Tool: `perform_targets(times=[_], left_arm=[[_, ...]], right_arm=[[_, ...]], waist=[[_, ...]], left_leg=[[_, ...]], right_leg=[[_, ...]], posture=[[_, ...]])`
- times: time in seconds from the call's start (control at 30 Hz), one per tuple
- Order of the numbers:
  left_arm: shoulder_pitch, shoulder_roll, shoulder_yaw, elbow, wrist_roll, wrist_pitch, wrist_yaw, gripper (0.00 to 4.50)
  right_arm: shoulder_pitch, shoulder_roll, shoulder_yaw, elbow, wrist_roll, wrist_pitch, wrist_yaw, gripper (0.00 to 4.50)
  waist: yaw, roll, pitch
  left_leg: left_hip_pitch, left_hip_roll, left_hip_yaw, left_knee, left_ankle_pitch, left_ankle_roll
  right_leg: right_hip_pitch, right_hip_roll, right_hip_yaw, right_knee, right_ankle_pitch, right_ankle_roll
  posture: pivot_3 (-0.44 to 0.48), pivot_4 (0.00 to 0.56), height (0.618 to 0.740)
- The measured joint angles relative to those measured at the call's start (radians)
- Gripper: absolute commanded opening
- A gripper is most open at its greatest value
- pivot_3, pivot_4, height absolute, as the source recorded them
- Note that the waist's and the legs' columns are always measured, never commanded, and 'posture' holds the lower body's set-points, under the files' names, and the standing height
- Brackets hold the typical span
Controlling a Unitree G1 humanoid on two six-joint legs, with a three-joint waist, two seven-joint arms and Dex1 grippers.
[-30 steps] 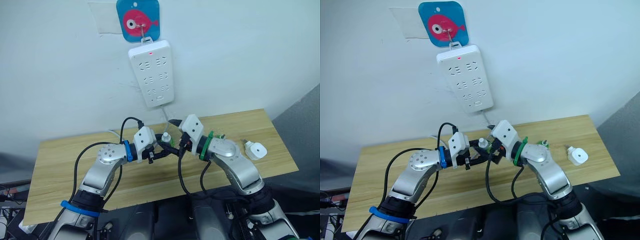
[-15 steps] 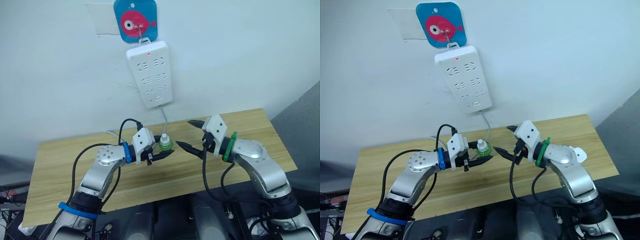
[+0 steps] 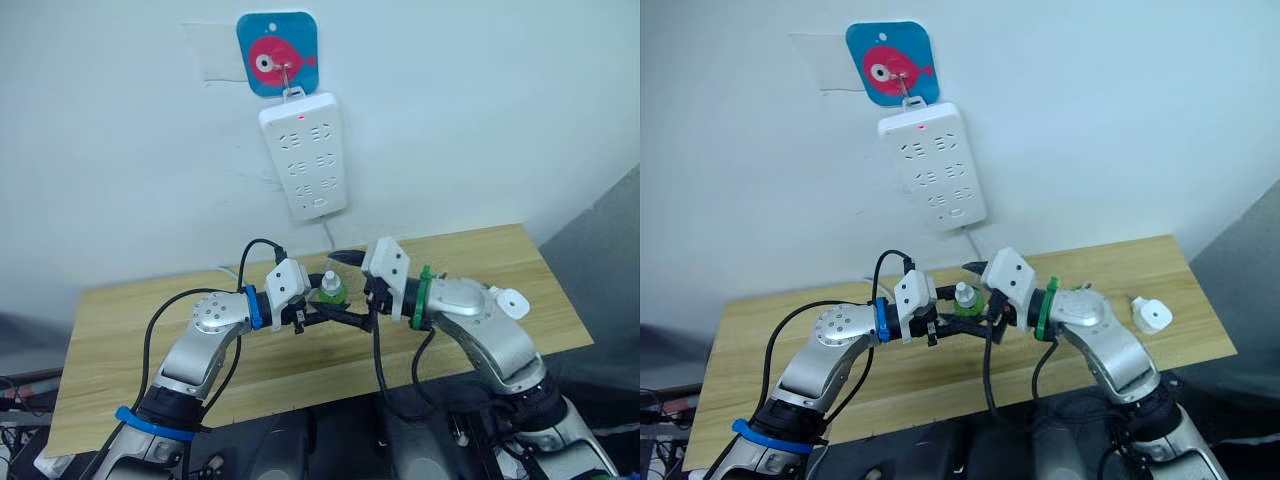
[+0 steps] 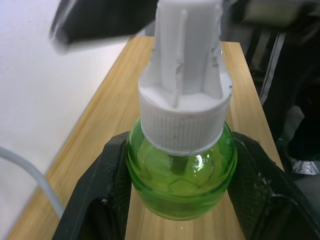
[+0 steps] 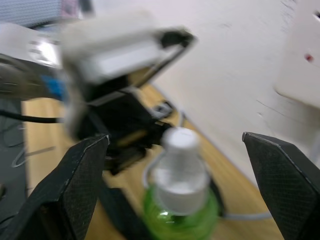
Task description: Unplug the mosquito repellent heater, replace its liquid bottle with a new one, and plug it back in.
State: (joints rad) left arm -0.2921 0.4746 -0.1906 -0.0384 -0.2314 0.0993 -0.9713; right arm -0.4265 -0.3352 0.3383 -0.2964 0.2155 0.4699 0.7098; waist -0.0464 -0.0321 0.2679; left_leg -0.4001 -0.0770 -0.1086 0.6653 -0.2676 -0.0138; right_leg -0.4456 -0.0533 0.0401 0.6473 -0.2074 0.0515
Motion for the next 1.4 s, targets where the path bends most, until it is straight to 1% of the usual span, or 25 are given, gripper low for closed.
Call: perform_targets(times=[0.2, 0.37, 0.47, 0.57, 0.67, 0.73, 0.93, 1.03, 1.2, 1.23, 1.33, 1.37, 1.4], left_arm=[[0.003, 0.0, 0.0, 0.0, 0.0, 0.002, 0.004, 2.23], [0.002, 0.0, 0.0, 0.0, 0.002, 0.004, 0.021, 2.23], [0.004, 0.001, 0.001, 0.0, 0.001, 0.003, 0.016, 2.23], [0.003, 0.002, 0.001, 0.0, 0.001, 0.003, 0.013, 2.23], [-0.002, 0.001, 0.0, 0.001, 0.001, 0.002, 0.003, 2.23], [-0.004, 0.001, 0.0, 0.001, 0.002, 0.001, -0.001, 2.23], [-0.005, 0.001, 0.0, 0.005, 0.008, 0.0, -0.003, 2.23], [-0.005, 0.001, -0.001, 0.005, 0.01, 0.0, -0.003, 2.23], [-0.001, 0.003, -0.001, 0.0, 0.011, 0.0, -0.011, 2.23], [0.004, 0.003, -0.001, -0.005, 0.011, 0.001, -0.015, 2.23], [0.006, 0.003, -0.002, -0.007, 0.012, 0.003, -0.021, 2.23], [0.011, 0.005, -0.002, -0.007, 0.013, 0.005, -0.02, 2.23], [0.012, 0.004, -0.002, -0.007, 0.013, 0.005, -0.019, 2.23]], right_arm=[[-0.009, -0.022, -0.019, 0.035, -0.007, -0.022, -0.004, 4.48], [0.023, -0.089, -0.041, 0.012, 0.007, -0.029, 0.027, 4.48], [0.059, -0.153, -0.106, -0.015, 0.026, -0.003, 0.039, 4.48], [0.078, -0.185, -0.136, -0.069, 0.076, 0.03, 0.073, 4.48], [0.083, -0.167, -0.144, -0.109, 0.144, 0.079, 0.091, 4.48], [0.075, -0.125, -0.142, -0.125, 0.193, 0.134, 0.08, 4.48], [0.016, -0.043, -0.106, -0.134, 0.202, 0.19, 0.014, 4.48], [0.014, -0.032, -0.096, -0.133, 0.198, 0.193, 0.001, 3.92], [0.012, -0.032, -0.075, -0.129, 0.188, 0.189, -0.002, 2.18], [0.012, -0.032, -0.067, -0.128, 0.183, 0.188, 0.001, 1.73], [0.012, -0.035, -0.055, -0.117, 0.169, 0.173, 0.009, 0.65], [0.009, -0.037, -0.054, -0.116, 0.164, 0.167, 0.012, 0.36], [0.007, -0.041, -0.051, -0.115, 0.16, 0.164, 0.015, 0.28]], waist=[[-0.001, 0.0, -0.001], [-0.001, 0.0, -0.001], [0.0, 0.0, -0.001], [-0.003, 0.0, -0.001], [-0.011, 0.0, -0.001], [-0.011, 0.0, -0.001], [-0.01, 0.001, -0.001], [-0.008, 0.0, -0.001], [-0.009, 0.001, -0.001], [-0.009, 0.001, -0.001], [-0.009, 0.001, -0.001], [-0.009, 0.001, -0.001], [-0.009, 0.001, -0.001]], left_leg=[[0.0, 0.0, 0.0, 0.0, 0.0, 0.0], [0.0, 0.0, 0.0, 0.0, 0.0, 0.0], [0.0, 0.0, 0.0, 0.0, 0.0, 0.0], [0.0, 0.001, 0.0, 0.0, -0.001, 0.001], [0.0, 0.001, 0.0, 0.0, -0.001, 0.002], [0.0, 0.001, 0.0, 0.0, -0.001, 0.002], [0.0, 0.001, 0.0, 0.0, -0.001, 0.001], [0.0, 0.001, 0.0, 0.0, -0.001, 0.001], [0.0, 0.001, 0.0, 0.0, -0.001, 0.002], [0.0, 0.001, 0.0, 0.0, -0.001, 0.001], [0.0, 0.001, 0.0, 0.0, -0.001, 0.002], [0.0, 0.001, 0.0, 0.0, -0.001, 0.002], [0.0, 0.001, 0.0, 0.0, -0.001, 0.002]], right_leg=[[0.0, 0.0, 0.0, 0.001, 0.0, 0.0], [0.0, 0.0, 0.0, 0.001, 0.0, 0.0], [0.0, 0.0, 0.0, 0.0, 0.0, 0.0], [0.0, 0.001, 0.0, 0.001, 0.0, 0.0], [0.0, 0.001, 0.0, 0.001, 0.0, 0.0], [0.0, 0.001, 0.0, 0.001, 0.0, 0.0], [0.0, 0.0, 0.0, 0.0, 0.0, 0.0], [0.0, 0.0, 0.0, 0.0, 0.0, 0.0], [0.0, 0.0, 0.0, 0.001, 0.0, 0.0], [0.0, 0.0, 0.0, 0.001, 0.0, 0.0], [0.0, 0.0, 0.0, 0.001, 0.0, 0.0], [0.0, 0.0, 0.0, 0.001, 0.0, 0.0], [0.0, 0.0, 0.0, 0.001, 0.0, 0.0]], posture=[[-0.07, 0.216, 0.74], [-0.082, 0.218, 0.74], [-0.089, 0.223, 0.74], [-0.094, 0.223, 0.74], [-0.098, 0.225, 0.74], [-0.099, 0.224, 0.74], [-0.092, 0.232, 0.74], [-0.085, 0.234, 0.74], [-0.077, 0.235, 0.74], [-0.075, 0.24, 0.74], [-0.072, 0.24, 0.74], [-0.072, 0.24, 0.74], [-0.069, 0.242, 0.74]])
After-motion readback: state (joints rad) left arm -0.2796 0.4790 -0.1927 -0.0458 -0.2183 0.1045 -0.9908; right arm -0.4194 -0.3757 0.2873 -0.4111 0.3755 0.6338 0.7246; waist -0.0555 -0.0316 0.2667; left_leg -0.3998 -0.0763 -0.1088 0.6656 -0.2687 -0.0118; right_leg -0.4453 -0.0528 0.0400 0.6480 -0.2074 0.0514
